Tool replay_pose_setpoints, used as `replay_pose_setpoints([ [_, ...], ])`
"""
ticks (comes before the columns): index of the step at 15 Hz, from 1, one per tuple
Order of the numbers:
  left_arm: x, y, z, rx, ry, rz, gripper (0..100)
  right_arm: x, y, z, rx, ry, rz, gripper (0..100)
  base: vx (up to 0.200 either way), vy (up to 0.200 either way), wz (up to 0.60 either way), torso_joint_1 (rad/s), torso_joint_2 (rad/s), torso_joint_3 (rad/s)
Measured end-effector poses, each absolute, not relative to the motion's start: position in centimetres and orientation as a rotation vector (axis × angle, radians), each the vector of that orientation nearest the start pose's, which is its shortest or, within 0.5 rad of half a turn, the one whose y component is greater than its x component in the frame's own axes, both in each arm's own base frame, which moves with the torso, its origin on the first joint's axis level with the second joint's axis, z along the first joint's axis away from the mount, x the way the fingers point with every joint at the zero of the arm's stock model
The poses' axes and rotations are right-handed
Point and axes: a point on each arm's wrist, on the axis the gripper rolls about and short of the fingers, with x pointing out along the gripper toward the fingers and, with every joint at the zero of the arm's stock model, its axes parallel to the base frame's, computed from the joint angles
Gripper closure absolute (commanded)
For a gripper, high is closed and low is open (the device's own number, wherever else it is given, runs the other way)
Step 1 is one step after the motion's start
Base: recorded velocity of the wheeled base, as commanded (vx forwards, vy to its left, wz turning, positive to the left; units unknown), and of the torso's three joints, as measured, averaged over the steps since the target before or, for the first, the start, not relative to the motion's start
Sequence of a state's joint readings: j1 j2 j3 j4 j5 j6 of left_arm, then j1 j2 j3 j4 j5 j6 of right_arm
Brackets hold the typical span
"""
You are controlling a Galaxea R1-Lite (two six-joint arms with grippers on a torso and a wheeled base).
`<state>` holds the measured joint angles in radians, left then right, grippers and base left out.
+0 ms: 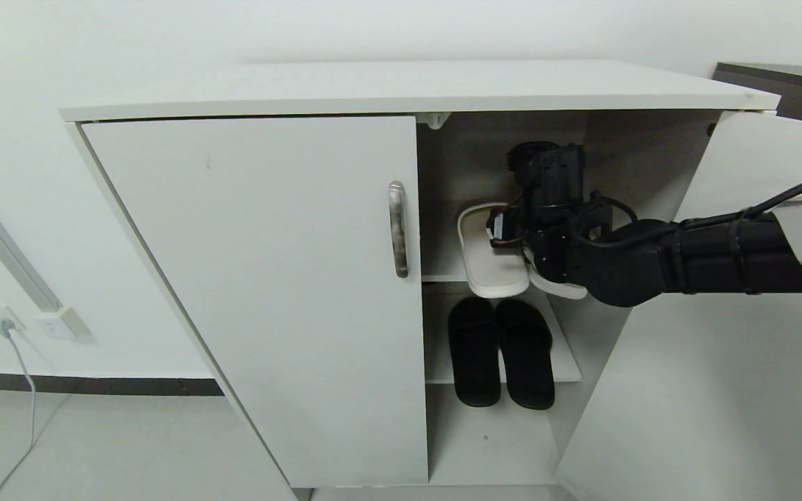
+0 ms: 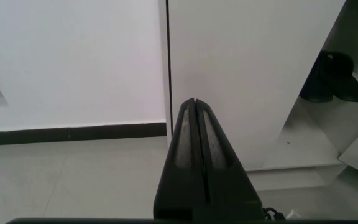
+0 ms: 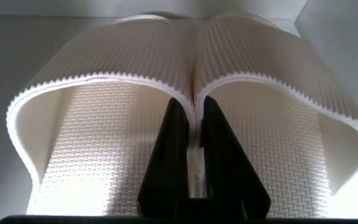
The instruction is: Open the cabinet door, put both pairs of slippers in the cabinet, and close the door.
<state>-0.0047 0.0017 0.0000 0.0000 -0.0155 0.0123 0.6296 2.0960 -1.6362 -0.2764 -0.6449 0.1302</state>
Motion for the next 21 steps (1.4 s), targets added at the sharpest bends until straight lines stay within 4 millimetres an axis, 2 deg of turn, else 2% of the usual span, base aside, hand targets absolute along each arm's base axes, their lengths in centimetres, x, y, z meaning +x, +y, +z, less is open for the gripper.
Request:
replay_pose_setpoints([
  [4, -2.3, 0.0, 7.6, 0.012, 0.002, -0.020, 100, 35.8, 24.4, 22.9, 0.012, 0.158, -0.025, 0, 0.000, 0.000, 0.00, 0.000, 0.00, 0.000],
  [8, -2.3, 0.0, 7.6, 0.012, 0.002, -0.020, 100, 33.2, 24.0, 23.1, 0.008, 0.179, 0.000, 0, 0.000, 0.000, 0.00, 0.000, 0.00, 0.000],
  [13, -2.3, 0.0, 7.6, 0.012, 0.002, -0.020, 100, 28.1, 23.4, 23.8, 0.024, 0.168, 0.070, 0, 0.000, 0.000, 0.00, 0.000, 0.00, 0.000],
  [17, -2.3, 0.0, 7.6, 0.011, 0.002, -0.020, 100, 23.1, 22.5, 22.4, 0.027, 0.170, 0.153, 0, 0.000, 0.000, 0.00, 0.000, 0.00, 0.000],
  [18, -2.3, 0.0, 7.6, 0.011, 0.002, -0.020, 100, 22.2, 22.3, 21.8, 0.032, 0.175, 0.175, 100, 0.000, 0.000, 0.00, 0.000, 0.00, 0.000],
  [21, -2.3, 0.0, 7.6, 0.011, 0.002, -0.020, 100, 20.7, 21.9, 21.0, 0.034, 0.196, 0.241, 100, 0.000, 0.000, 0.00, 0.000, 0.00, 0.000],
])
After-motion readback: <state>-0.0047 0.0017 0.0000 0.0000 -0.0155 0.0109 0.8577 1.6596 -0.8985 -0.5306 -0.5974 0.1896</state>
